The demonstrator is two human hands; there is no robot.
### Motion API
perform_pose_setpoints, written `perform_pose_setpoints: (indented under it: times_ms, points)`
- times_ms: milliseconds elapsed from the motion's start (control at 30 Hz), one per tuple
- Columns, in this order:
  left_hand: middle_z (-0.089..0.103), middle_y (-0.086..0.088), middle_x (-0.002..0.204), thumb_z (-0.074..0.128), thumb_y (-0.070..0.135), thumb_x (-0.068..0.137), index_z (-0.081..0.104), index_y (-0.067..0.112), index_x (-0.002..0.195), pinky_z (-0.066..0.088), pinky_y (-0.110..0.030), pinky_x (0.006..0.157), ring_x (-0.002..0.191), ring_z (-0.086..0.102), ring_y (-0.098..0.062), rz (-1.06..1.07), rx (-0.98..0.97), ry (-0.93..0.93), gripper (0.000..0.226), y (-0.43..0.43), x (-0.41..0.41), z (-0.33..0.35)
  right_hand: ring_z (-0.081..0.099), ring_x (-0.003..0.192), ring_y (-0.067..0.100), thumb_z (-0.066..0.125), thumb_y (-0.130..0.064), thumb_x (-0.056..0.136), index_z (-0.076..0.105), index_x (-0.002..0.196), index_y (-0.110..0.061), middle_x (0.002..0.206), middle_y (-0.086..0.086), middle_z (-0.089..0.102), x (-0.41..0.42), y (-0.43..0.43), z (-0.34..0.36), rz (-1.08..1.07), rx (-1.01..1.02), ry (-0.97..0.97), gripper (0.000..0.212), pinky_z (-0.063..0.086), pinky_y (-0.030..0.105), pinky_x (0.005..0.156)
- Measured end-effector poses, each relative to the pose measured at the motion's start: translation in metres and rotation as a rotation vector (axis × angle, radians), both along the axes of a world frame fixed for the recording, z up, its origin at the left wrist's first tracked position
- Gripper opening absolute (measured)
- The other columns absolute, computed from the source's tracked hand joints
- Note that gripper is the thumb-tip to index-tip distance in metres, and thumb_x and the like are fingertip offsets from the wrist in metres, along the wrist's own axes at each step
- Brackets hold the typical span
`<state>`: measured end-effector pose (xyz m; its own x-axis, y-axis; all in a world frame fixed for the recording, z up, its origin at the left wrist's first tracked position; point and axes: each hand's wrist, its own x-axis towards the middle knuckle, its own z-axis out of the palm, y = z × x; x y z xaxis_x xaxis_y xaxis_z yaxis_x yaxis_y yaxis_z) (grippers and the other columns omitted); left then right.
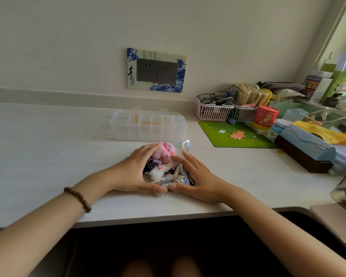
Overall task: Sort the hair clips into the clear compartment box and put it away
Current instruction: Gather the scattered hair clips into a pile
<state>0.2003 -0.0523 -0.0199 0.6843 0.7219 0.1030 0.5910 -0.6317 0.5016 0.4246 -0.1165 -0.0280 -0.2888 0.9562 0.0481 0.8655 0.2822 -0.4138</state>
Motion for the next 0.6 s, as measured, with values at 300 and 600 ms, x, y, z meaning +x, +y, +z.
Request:
perform_pose_setpoints:
  times_ms: [300,600]
  points:
    - [-0.001,0.016,0.153,0.065,0.077,0.049,-0.005,0.038,0.143,0.011,-0.035,0.115,0.140,-0.003,-0.006,0.079,0.048,0.001,0.124,0.013,-0.008,-0.002,0.017,0.140,0.017,0.048,-0.072,0.072,0.023,0.139,-0.046,0.151,-0.006,0.016,0.004,0.032,0.005,-0.084,0.192,0.277,0.075,0.018,0.042,0.113]
    - [0.004,0.020,0.152,0.066,0.075,0.050,-0.001,0.041,0.143,0.015,-0.028,0.111,0.134,0.008,0.002,0.057,-0.023,0.010,0.120,0.018,0.001,0.005,0.021,0.141,0.015,0.029,-0.071,0.075,0.029,0.143,-0.024,0.152,0.002,0.024,-0.006,0.051,0.008,-0.080,-0.002,0.210,0.083,0.017,0.036,0.117]
